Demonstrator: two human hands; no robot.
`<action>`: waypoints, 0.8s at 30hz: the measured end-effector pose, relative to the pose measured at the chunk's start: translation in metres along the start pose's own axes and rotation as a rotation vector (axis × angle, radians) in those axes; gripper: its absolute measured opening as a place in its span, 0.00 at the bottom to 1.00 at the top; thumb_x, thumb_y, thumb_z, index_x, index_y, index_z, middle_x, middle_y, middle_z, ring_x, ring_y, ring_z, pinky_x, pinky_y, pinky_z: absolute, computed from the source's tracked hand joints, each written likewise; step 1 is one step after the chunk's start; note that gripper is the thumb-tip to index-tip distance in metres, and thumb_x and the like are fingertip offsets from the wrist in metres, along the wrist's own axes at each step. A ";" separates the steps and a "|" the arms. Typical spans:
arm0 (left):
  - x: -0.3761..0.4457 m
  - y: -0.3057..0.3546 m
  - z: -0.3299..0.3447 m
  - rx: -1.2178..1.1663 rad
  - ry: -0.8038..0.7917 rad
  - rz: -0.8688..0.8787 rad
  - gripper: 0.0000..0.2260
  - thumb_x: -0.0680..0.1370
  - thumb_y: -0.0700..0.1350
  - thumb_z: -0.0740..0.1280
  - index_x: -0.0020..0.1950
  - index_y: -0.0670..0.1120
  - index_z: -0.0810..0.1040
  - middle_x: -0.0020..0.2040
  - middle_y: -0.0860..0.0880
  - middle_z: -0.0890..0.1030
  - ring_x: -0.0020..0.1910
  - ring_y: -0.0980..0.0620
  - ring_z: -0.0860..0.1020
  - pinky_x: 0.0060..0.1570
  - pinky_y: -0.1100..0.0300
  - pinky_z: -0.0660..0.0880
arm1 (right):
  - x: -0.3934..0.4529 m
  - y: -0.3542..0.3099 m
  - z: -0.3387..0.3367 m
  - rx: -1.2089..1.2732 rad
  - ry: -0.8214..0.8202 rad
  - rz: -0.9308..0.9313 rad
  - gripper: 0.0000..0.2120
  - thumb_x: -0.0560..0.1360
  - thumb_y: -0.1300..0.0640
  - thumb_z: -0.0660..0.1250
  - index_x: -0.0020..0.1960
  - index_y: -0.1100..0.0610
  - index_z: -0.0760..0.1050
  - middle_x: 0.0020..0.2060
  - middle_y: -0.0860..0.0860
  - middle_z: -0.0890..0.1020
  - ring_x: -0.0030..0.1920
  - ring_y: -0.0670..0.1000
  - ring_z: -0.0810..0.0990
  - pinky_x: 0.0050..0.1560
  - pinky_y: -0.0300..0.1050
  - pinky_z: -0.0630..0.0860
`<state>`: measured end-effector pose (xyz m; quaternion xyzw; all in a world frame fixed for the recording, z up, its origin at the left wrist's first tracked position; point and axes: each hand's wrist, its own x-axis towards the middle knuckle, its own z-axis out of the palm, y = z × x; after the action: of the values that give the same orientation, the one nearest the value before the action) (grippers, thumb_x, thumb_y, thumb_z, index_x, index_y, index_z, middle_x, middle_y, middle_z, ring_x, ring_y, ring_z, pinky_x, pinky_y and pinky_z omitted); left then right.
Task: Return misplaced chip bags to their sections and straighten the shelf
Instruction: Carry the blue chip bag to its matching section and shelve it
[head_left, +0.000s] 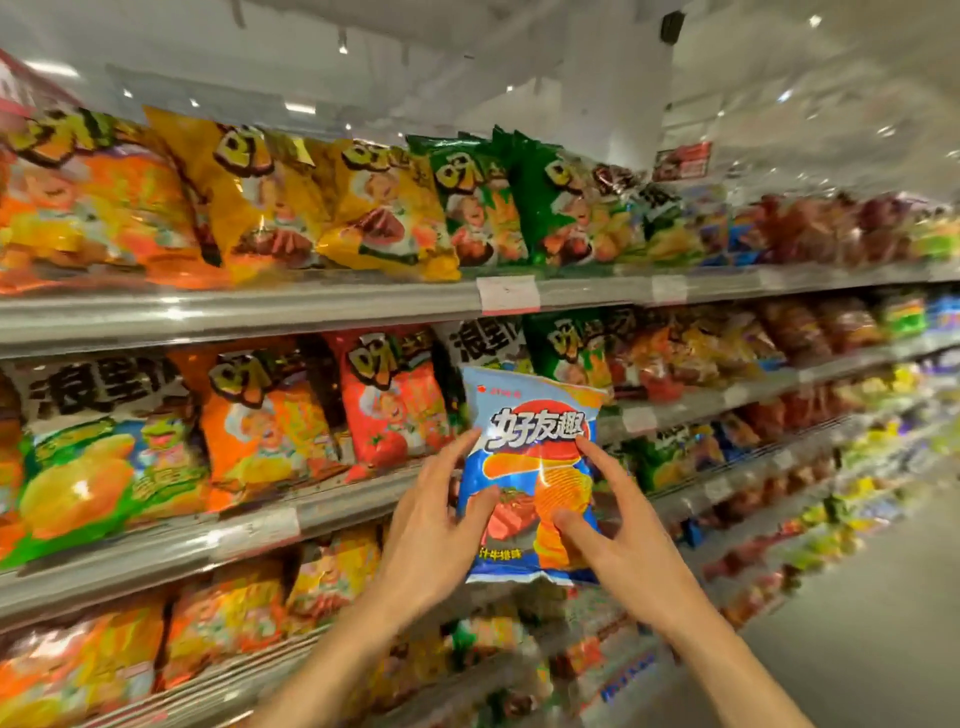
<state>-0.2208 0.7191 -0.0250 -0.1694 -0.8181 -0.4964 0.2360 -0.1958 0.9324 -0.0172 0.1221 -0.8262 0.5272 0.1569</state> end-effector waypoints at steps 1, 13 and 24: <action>0.015 0.000 0.018 -0.016 -0.004 -0.002 0.24 0.79 0.55 0.68 0.73 0.65 0.65 0.67 0.62 0.74 0.59 0.65 0.75 0.59 0.58 0.76 | 0.014 0.011 -0.013 -0.006 0.009 0.003 0.32 0.76 0.49 0.71 0.73 0.33 0.60 0.71 0.38 0.68 0.68 0.42 0.73 0.66 0.51 0.74; 0.150 0.007 0.188 -0.117 -0.025 -0.008 0.27 0.77 0.59 0.67 0.74 0.66 0.63 0.70 0.62 0.71 0.67 0.60 0.73 0.62 0.48 0.77 | 0.149 0.108 -0.147 -0.041 0.008 0.018 0.31 0.77 0.50 0.69 0.72 0.30 0.59 0.72 0.35 0.63 0.67 0.39 0.67 0.63 0.43 0.70; 0.214 0.042 0.371 -0.010 0.108 -0.046 0.24 0.79 0.56 0.67 0.73 0.68 0.63 0.71 0.63 0.70 0.70 0.60 0.70 0.64 0.48 0.75 | 0.238 0.236 -0.298 0.045 -0.128 -0.067 0.31 0.76 0.46 0.70 0.71 0.27 0.59 0.64 0.32 0.69 0.58 0.44 0.75 0.55 0.47 0.76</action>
<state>-0.4581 1.0784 -0.0227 -0.1248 -0.8052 -0.5142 0.2677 -0.4627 1.2931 -0.0039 0.1866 -0.8178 0.5314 0.1186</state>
